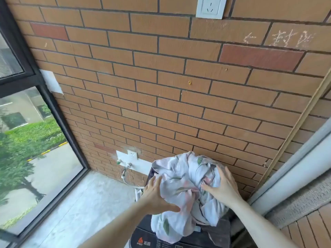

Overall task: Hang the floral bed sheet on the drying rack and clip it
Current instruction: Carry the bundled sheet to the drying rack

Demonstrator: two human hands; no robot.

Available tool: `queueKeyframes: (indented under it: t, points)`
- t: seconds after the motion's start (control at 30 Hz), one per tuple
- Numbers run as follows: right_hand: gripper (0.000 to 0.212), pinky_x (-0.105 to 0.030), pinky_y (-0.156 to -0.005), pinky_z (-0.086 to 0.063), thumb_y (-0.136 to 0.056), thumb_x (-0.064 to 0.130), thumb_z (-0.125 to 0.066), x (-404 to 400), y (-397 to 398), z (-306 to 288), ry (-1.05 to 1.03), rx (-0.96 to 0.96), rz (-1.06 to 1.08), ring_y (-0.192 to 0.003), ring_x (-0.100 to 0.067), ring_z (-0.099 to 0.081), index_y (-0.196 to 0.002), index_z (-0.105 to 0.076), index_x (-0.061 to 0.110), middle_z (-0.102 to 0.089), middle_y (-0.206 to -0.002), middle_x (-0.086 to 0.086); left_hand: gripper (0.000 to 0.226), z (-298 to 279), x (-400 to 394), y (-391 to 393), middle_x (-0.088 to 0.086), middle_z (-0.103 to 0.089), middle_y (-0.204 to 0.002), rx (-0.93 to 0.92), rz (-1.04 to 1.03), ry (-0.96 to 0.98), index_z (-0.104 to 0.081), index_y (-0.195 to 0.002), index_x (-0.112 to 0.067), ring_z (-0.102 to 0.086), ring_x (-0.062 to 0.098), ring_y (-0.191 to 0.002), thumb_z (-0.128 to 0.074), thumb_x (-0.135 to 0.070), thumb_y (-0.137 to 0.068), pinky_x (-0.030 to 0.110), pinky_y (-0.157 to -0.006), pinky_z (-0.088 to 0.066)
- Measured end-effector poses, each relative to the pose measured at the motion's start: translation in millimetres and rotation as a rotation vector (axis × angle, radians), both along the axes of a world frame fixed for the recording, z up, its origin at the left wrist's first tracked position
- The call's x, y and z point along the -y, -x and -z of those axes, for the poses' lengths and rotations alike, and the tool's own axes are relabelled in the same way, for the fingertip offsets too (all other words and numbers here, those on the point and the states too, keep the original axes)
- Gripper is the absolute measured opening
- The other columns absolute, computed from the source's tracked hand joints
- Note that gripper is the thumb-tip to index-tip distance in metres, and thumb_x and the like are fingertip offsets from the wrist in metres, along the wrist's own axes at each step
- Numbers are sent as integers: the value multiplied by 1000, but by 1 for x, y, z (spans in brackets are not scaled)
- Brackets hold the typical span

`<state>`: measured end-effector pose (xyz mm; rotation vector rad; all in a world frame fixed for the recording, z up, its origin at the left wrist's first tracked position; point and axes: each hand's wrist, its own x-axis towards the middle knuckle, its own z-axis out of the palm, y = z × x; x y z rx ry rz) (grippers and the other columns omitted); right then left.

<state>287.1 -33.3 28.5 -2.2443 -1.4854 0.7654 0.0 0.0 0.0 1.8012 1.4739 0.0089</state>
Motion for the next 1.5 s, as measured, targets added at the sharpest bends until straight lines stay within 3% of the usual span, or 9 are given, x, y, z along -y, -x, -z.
queueKeyframes:
  t: [0.23, 0.3, 0.4, 0.5, 0.63, 0.8, 0.97, 1.1, 1.5]
  points:
    - [165, -48, -124, -28, -34, 74, -90, -56, -17, 57, 149, -152, 108, -156, -26, -21, -164, 2, 31, -10, -172, 1, 167, 36, -13, -34, -2, 17, -170, -24, -113, 207, 25, -159, -35, 1, 26, -159, -88, -75, -42, 53, -127, -16]
    - [149, -45, -120, -34, -45, 53, -93, -59, -14, 62, 130, -138, 125, -150, -30, -34, -164, -8, 24, -29, -166, -6, 151, 46, -15, -43, 1, -13, -170, 2, -139, 202, 15, -162, -34, -20, 27, -155, -88, -59, -53, 52, -124, -26]
    - [106, -43, -105, -48, -59, 36, -83, -66, -15, 67, 79, -90, 141, -129, -34, -55, -154, -37, 23, -57, -144, -9, 99, 51, -22, -51, -5, -62, -121, 55, -200, 117, -30, -154, -28, -61, 18, -107, -76, -40, -67, 32, -87, -55]
    - [76, -40, -88, -55, -63, 33, -80, -62, -18, 62, -6, -74, 135, -105, -29, -65, -136, -57, 29, -70, -121, -3, 36, 47, -25, -53, -11, -69, -95, 82, -233, 7, -58, -104, -35, -67, 18, -94, -65, -32, -69, 38, -84, -57]
    - [47, -27, -65, -46, -75, 23, -81, -48, -17, 27, -141, -102, 144, -84, -19, -64, -120, -65, 26, -72, -99, 4, 13, 35, -25, -52, -12, -69, -81, 169, -241, -93, -59, -83, -29, -66, 16, -83, -57, -25, -70, 33, -74, -56]
    - [26, -19, -57, -39, -75, 12, -82, -44, -20, -39, -299, -137, 110, -71, -3, -58, -92, -65, 22, -65, -78, 14, 15, -9, -25, -48, -14, -67, -73, 275, -223, -205, -56, -73, -33, -64, 12, -75, -63, -21, -78, 21, -58, -44]
    - [22, -22, -54, -39, -69, 13, -82, -50, -20, -96, -418, -87, 82, -67, -2, -57, -79, -63, 19, -65, -71, 11, 4, -60, -25, -43, -10, -65, -68, 336, -210, -280, -58, -78, -21, -56, 9, -65, -63, -21, -79, 29, -58, -45]
    - [21, -24, -51, -38, -67, 16, -80, -44, -13, -132, -502, -54, -1, -63, -1, -59, -78, -63, 21, -65, -70, 14, 15, -106, -18, -30, -17, -54, -54, 357, -163, -321, -52, -67, -23, -46, 2, -52, -61, -18, -77, 25, -52, -40]
    - [37, -34, -57, -51, -61, 14, -80, -50, 61, -237, -798, -313, -273, -68, -12, -67, -90, -66, 32, -71, -76, 9, 19, -247, 24, 58, -4, -58, -64, 380, -279, -641, -58, -80, -12, -46, 4, -63, -67, -30, -77, 31, -58, -45]
